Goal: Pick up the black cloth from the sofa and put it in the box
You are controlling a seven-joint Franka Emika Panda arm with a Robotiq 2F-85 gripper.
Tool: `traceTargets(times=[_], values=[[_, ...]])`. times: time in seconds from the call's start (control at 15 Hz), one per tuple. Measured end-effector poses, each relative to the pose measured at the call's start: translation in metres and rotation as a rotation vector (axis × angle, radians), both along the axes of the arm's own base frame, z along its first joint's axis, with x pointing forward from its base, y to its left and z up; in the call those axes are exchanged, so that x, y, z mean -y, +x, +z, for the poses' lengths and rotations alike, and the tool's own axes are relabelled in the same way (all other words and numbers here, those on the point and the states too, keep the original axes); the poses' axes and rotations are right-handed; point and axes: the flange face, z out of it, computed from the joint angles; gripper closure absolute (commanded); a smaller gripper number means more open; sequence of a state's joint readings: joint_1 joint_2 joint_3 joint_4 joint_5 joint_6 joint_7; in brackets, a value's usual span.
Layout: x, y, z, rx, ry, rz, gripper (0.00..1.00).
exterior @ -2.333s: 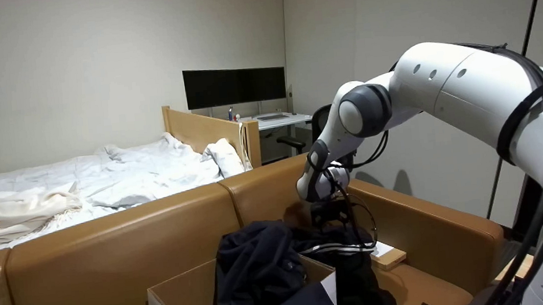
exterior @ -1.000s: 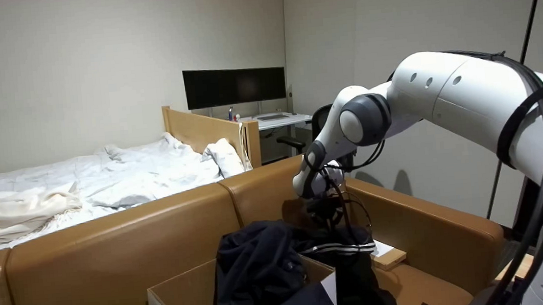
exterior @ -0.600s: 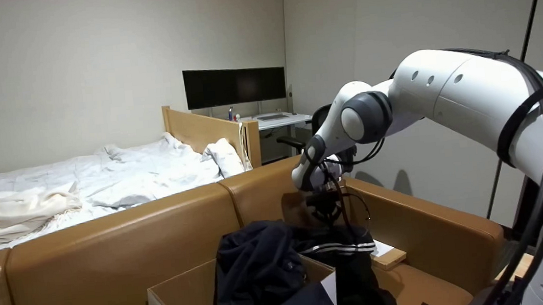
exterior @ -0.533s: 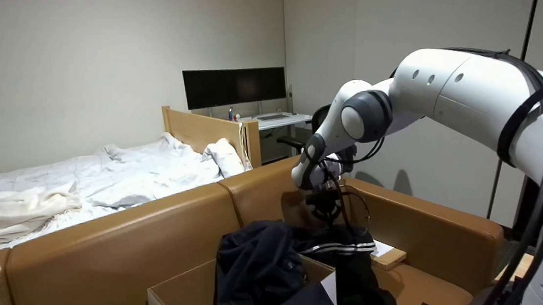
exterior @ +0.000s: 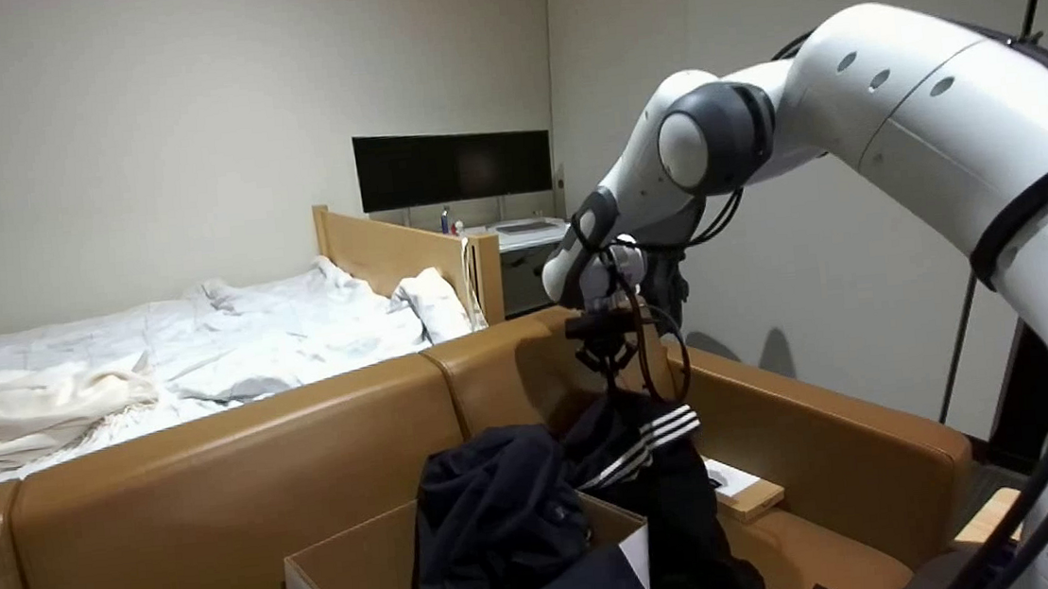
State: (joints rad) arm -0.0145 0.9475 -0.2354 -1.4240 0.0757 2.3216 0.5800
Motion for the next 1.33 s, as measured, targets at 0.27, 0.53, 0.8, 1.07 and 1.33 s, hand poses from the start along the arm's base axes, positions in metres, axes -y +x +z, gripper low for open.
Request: traceTargets(times=[0.27,0.53,0.8,1.07,1.33], values=[[-0.056,-0.006,0.048,0.125,-0.002,0.001,1.00],[-0.125,-0.031,0.071,0.209,0.001,0.028,1.00],[-0.187,-0.074,0.091,0.262,-0.023,0.063,1.00],[-0.242,-0.124,0.119,0.293,-0.051,0.079,1.00],[-0.291,-0.163,0.146,0.325,-0.091,0.114,1.00]])
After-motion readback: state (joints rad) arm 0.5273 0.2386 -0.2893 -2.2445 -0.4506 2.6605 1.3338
